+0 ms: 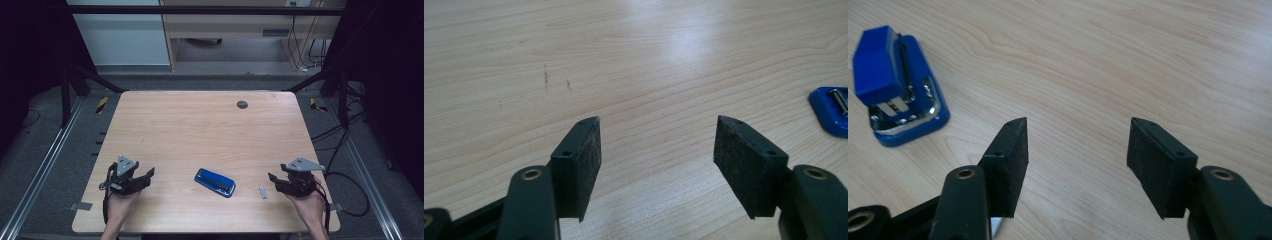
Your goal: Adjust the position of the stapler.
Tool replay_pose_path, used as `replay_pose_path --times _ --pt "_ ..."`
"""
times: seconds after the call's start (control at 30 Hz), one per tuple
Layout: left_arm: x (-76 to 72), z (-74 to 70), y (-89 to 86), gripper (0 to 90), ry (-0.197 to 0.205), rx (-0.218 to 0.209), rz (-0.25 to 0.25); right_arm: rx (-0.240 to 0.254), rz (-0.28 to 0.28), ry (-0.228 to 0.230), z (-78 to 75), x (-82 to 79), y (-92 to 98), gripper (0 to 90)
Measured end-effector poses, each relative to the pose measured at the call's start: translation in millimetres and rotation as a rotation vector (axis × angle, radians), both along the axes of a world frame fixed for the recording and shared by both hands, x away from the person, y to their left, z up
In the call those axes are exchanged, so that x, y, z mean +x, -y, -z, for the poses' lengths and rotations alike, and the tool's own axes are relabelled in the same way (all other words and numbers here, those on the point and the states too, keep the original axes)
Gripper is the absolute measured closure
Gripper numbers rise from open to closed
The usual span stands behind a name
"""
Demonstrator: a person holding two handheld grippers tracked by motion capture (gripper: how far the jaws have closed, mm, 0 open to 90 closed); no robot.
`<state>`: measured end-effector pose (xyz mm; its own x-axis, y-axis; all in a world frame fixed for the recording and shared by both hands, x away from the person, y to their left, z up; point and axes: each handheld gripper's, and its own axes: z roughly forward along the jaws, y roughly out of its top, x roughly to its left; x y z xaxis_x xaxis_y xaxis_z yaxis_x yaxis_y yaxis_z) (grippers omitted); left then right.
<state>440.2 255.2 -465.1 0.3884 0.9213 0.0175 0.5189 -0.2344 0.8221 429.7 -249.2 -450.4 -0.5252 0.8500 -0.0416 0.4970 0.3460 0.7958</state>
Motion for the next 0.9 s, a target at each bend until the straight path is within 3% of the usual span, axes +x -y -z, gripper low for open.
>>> replay_pose_path --times 0.43,0.83,0.9 --pt "-0.4 1.5 0.0 35.0 -0.009 0.013 0.006 -0.017 -0.099 -0.039 -27.7 8.2 -31.6 42.2" --pt "1.1 3.3 2.8 34.6 -0.016 0.025 0.017 -0.099 -0.244 -0.092 -51.1 23.0 -83.0 39.1" --pt "0.8 3.0 2.0 34.5 -0.016 0.026 0.016 -0.140 -0.277 -0.109 -55.2 26.1 -97.0 40.3"
